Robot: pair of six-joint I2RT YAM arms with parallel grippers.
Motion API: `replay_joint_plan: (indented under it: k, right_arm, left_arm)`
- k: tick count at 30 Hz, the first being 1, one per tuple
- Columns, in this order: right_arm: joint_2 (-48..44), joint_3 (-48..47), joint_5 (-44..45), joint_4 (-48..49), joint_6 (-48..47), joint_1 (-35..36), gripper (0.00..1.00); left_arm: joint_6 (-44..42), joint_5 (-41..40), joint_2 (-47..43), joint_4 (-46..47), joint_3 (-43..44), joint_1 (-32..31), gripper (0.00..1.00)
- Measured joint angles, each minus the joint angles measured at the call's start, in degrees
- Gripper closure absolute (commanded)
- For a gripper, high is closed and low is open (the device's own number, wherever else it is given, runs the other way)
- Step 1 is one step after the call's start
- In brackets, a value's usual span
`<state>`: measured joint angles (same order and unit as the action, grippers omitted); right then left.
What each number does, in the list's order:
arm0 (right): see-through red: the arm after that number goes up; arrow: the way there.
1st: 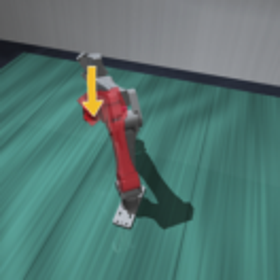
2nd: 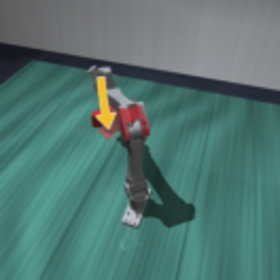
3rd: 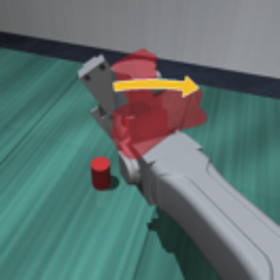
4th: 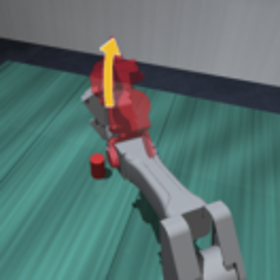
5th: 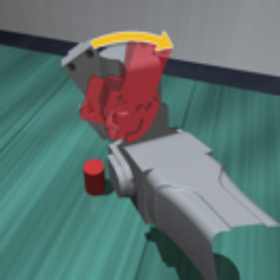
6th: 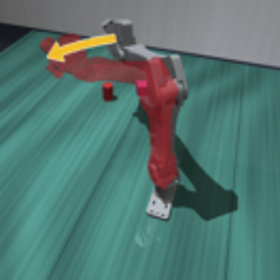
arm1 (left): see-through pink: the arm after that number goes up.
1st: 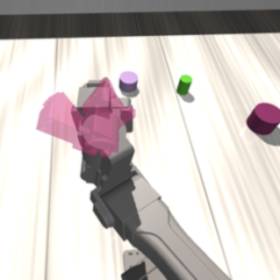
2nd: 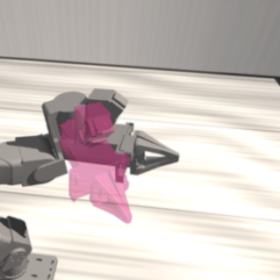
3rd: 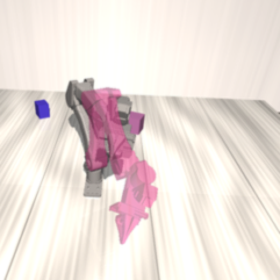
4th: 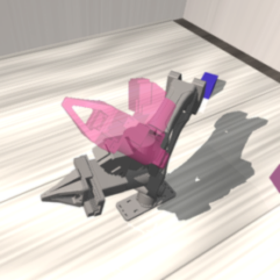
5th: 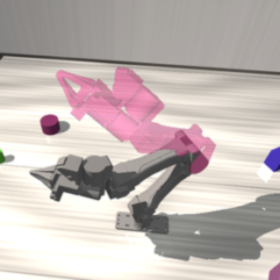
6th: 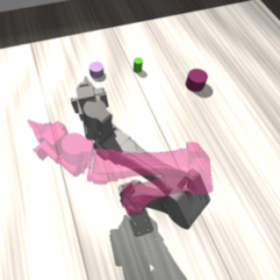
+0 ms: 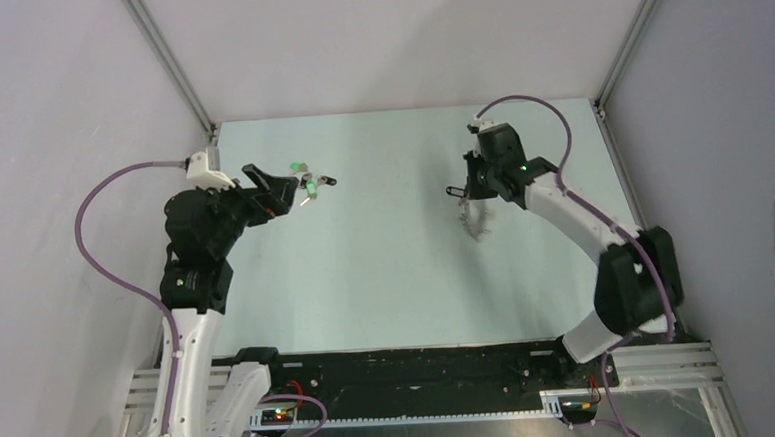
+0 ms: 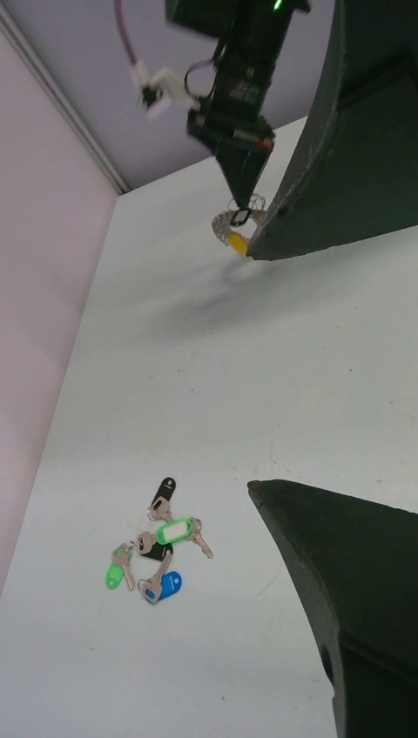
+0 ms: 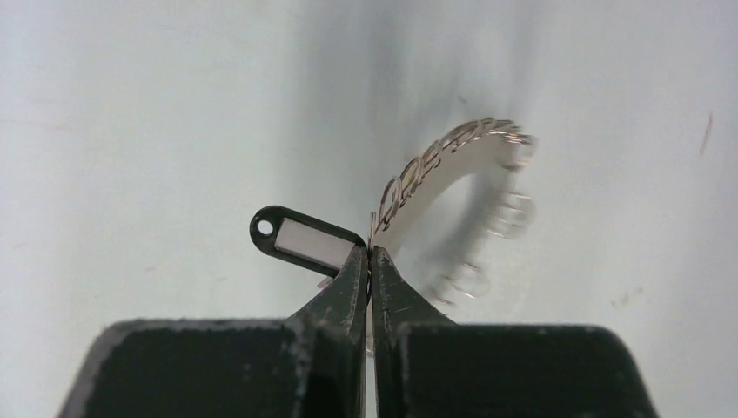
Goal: Remove the keys from the keyring
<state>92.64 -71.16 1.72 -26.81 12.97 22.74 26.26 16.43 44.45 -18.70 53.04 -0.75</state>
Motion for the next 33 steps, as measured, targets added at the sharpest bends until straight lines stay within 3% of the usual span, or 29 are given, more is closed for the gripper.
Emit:
replay_joint_plan:
  k: [4, 8, 13, 18, 26, 29, 33]
  right_arm:
    - [-9.05, 2.19, -6.23, 4.11, -2.19, 1.75, 1.0]
    - [-14.88, 3.37, -11.72, 7.1, -4.26, 3.93, 1.0]
    - [-19.3, 3.85, -16.85, 9.01, -5.09, 5.22, 1.0]
    - [-23.06, 3.87, -20.81, 11.5, -4.85, 5.55, 1.0]
    - [-24.37, 3.89, -24.98, 16.09, -3.17, 5.6, 1.0]
    - [-24.37, 3.89, -26.93, 17.66, -2.16, 5.57, 1.0]
    - [-24.37, 3.89, -30.18, 19.28, -0.63, 5.51, 1.0]
  left_arm:
    - [2.23, -0.48, -0.87, 0.26, -0.02, 0.07, 0.02]
    - [2.67, 6.43, 2.27, 3.45, -0.02, -0.59, 0.02]
    - [-0.85, 10.45, 7.04, 4.42, 0.44, -8.81, 0.0]
    - [-3.34, 11.45, 9.09, 4.39, 4.85, -16.57, 0.06]
    - [-5.66, 11.43, 17.94, 6.75, 14.84, -22.53, 0.12]
    - [-9.14, 11.15, 19.63, 7.23, 14.05, -24.7, 0.13]
    - [-15.06, 10.36, 18.01, 10.25, 6.29, -27.61, 0.13]
